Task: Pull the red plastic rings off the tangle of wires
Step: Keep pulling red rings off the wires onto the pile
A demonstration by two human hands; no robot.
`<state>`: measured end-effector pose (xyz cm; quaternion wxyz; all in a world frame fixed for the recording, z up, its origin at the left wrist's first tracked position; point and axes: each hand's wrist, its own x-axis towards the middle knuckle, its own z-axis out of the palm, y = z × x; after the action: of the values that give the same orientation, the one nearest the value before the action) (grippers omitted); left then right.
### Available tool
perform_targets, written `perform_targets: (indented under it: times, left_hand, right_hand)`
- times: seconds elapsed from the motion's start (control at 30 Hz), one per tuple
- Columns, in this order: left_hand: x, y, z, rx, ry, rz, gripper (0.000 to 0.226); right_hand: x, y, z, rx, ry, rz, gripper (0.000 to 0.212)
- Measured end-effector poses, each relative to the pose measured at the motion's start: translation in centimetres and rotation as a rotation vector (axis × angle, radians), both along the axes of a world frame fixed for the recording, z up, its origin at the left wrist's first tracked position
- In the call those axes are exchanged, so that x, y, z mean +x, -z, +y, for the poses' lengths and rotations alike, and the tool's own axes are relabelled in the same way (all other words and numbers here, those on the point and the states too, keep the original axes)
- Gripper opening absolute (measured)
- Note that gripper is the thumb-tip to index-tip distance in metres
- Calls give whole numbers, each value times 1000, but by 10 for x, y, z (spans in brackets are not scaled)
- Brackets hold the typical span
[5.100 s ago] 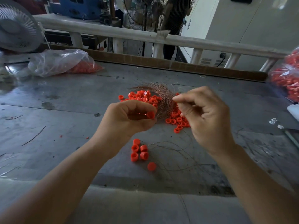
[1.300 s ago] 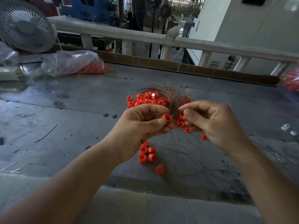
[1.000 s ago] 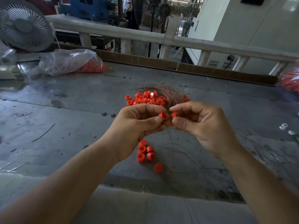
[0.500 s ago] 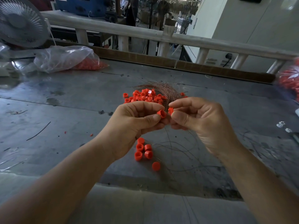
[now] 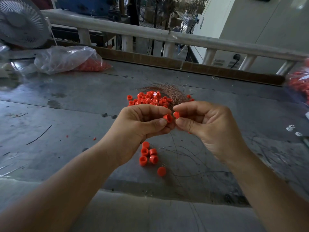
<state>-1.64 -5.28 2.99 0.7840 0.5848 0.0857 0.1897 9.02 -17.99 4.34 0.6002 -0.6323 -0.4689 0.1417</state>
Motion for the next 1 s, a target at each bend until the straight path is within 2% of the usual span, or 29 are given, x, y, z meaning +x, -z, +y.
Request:
perform_targets:
  times: [0.2, 0.37, 1.0]
  left_hand:
    - [-1, -1, -1, 21, -14, 8, 19]
    - [-1, -1, -2, 6, -33, 12, 19]
    - [-2, 0, -3, 127, -19, 25, 21]
  right_hand:
    - [0, 2, 2, -20, 39, -37, 25]
    - [-5, 5, 3, -40, 65, -170, 22]
    - [-5, 6, 3, -36, 120, -317, 20]
